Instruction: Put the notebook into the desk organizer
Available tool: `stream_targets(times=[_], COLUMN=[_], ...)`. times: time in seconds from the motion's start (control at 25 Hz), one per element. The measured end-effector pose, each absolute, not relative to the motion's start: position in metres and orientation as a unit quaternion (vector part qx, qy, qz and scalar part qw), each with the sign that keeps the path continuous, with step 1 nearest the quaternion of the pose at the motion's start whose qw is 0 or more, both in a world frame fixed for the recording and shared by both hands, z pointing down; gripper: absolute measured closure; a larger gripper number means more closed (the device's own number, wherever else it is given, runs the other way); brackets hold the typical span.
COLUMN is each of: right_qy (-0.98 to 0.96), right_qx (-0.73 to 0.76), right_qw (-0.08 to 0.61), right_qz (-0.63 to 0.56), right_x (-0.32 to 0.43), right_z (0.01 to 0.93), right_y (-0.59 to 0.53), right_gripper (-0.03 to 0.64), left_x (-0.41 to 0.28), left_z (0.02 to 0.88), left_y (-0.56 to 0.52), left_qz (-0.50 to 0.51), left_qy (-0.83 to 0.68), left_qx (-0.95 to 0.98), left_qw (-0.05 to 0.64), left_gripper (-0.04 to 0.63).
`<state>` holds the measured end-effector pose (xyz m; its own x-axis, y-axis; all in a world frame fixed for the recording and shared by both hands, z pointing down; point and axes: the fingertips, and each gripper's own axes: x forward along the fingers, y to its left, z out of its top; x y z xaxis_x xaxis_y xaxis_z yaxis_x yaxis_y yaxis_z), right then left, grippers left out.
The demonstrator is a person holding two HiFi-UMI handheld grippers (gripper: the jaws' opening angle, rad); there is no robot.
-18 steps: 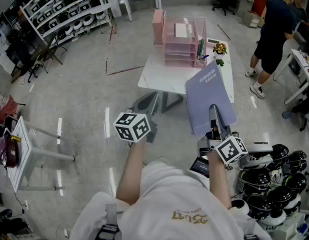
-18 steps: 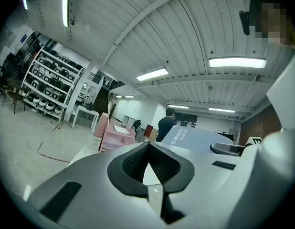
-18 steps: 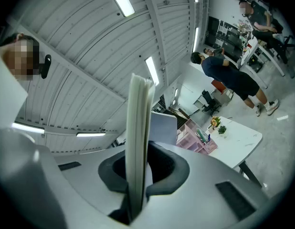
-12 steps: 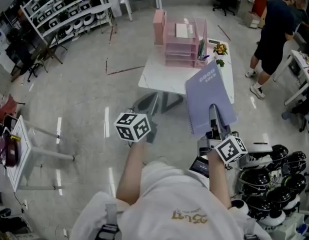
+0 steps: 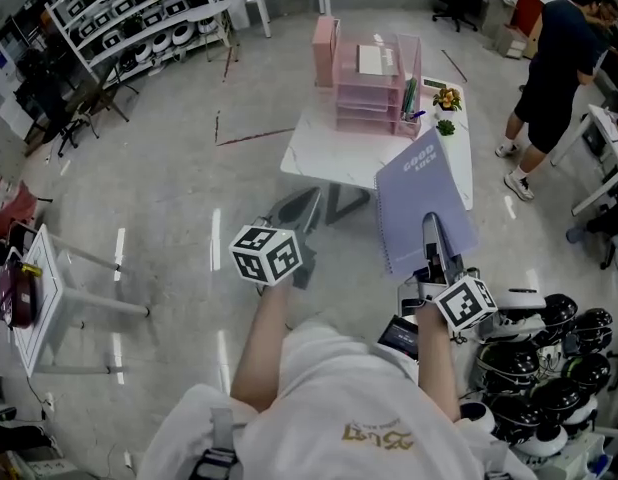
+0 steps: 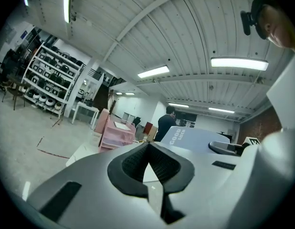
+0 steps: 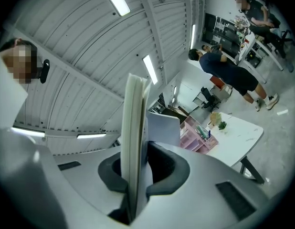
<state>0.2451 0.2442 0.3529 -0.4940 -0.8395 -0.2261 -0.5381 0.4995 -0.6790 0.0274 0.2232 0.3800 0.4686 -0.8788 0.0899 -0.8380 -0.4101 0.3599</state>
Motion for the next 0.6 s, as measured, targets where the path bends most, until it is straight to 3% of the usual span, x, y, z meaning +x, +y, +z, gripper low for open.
stream_targets(times=[0.6], right_qy=[0.833], right_qx=[-0.412], right_qw=[0.272], right_qz=[-0.251], right_x=[0.216], right_z=[0.343], right_y=[0.154], right_gripper=[0.574], left_x=[0.009], left_z=[0.388], left_y=[0.134], left_qz=[-0.065], left_qy=[-0.493], left_qx=[0.848], left_qw=[0.183], left_gripper=[0.577])
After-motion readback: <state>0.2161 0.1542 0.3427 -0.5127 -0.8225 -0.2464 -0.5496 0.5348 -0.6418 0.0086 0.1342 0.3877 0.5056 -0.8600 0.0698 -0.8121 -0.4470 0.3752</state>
